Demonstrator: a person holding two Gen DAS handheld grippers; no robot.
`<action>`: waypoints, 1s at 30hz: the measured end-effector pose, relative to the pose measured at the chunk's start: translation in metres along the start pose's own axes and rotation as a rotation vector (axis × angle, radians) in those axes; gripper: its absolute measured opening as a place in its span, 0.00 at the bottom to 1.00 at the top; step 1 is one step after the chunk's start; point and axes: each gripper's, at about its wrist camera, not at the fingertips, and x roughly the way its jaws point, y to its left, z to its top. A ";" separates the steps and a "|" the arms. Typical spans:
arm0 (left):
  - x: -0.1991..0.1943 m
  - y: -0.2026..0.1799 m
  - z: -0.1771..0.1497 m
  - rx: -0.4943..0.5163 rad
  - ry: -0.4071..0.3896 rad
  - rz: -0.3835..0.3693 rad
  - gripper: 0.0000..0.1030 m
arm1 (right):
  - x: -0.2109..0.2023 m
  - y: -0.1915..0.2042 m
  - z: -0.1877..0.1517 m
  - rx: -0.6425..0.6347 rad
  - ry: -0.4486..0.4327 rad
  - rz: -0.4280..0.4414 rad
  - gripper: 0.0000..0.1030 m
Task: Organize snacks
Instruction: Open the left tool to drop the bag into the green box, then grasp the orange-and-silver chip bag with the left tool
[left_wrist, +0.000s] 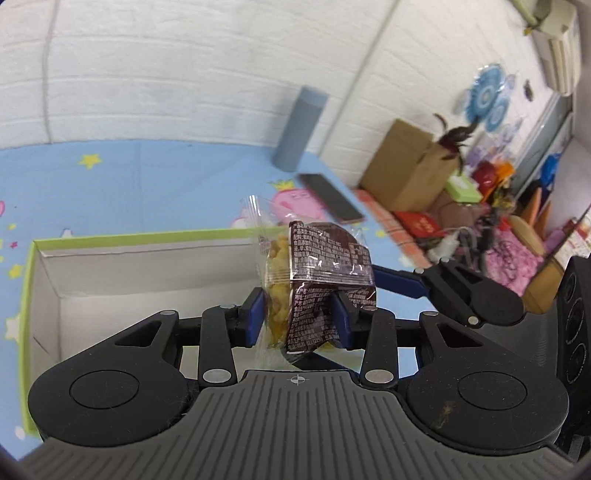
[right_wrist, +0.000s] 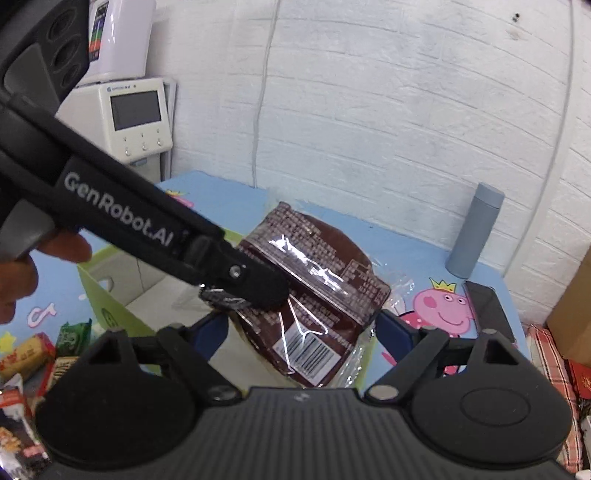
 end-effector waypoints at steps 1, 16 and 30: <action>0.010 0.007 0.000 0.002 0.013 0.015 0.32 | 0.014 0.000 0.000 -0.005 0.020 0.003 0.85; -0.074 0.010 -0.077 -0.006 -0.089 0.026 0.62 | -0.082 0.017 -0.074 0.187 -0.044 0.091 0.90; -0.155 0.021 -0.216 -0.114 -0.112 0.228 0.61 | -0.145 0.119 -0.136 0.327 -0.060 0.295 0.90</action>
